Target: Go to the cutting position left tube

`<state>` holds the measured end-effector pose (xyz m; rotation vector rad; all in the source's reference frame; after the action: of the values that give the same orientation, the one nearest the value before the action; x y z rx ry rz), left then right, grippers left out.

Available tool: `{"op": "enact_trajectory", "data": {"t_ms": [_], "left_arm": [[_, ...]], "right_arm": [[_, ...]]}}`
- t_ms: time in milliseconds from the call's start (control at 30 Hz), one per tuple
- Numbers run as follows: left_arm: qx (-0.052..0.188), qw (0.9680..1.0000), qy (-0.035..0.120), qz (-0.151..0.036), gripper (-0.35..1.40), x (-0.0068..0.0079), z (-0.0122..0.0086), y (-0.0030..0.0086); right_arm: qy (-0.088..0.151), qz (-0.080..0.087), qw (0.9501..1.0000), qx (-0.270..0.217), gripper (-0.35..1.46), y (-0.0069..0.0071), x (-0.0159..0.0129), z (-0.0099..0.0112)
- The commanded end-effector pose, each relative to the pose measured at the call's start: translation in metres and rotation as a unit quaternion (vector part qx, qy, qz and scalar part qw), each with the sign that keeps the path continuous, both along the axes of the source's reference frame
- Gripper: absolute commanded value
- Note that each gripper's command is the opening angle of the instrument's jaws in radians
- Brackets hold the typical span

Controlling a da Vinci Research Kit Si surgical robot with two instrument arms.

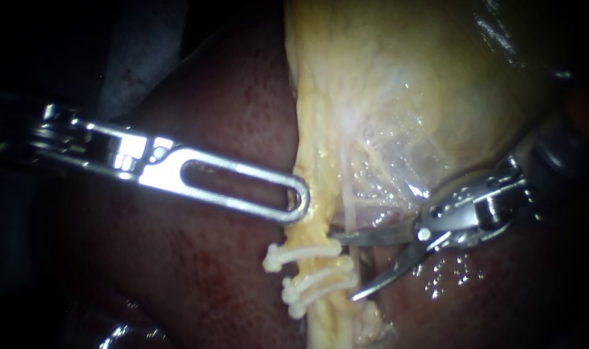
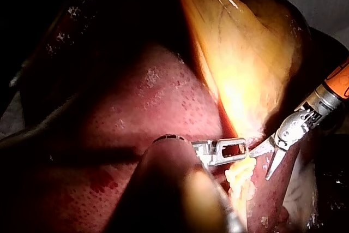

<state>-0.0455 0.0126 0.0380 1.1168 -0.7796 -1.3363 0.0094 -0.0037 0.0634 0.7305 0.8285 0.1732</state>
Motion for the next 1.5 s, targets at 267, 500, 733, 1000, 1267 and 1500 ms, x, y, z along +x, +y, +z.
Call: {"op": "enact_trajectory", "data": {"t_ms": [267, 500, 733, 1000, 1267, 1500], "left_arm": [[-0.004, 1.0, 0.005, -0.006, -0.35, 0.0001, 0.0013, 0.0007], [-0.006, 0.9999, 0.007, -0.008, -0.35, 0.0005, 0.002, 0.0011], [-0.006, 0.9999, 0.007, -0.009, -0.35, 0.0004, 0.002, 0.001], [-0.006, 0.9999, 0.007, -0.009, -0.35, 0.0003, 0.0017, 0.0009], [-0.005, 0.9999, 0.007, -0.01, -0.35, 0.0002, 0.0015, 0.0008], [-0.005, 0.9999, 0.007, -0.01, -0.35, 0.0001, 0.0014, 0.0007]], "right_arm": [[-0.006, 0.004, 0.9999, 0.01, 1.25, -0.0002, 0.0011, 0.0002], [-0.011, 0.007, 0.9997, 0.019, 1.21, -0.0005, 0.0017, 0.0006], [-0.025, 0.015, 0.9985, 0.045, 1.13, -0.0006, 0.0022, 0.0008], [-0.038, 0.009, 0.9961, 0.079, 1.01, -0.0011, 0.0026, 0.0017], [-0.043, 0.007, 0.9953, 0.086, 0.99, -0.0008, 0.0036, 0.0022], [-0.045, 0.009, 0.995, 0.089, 0.99, -0.0005, 0.0037, 0.0023]]}}
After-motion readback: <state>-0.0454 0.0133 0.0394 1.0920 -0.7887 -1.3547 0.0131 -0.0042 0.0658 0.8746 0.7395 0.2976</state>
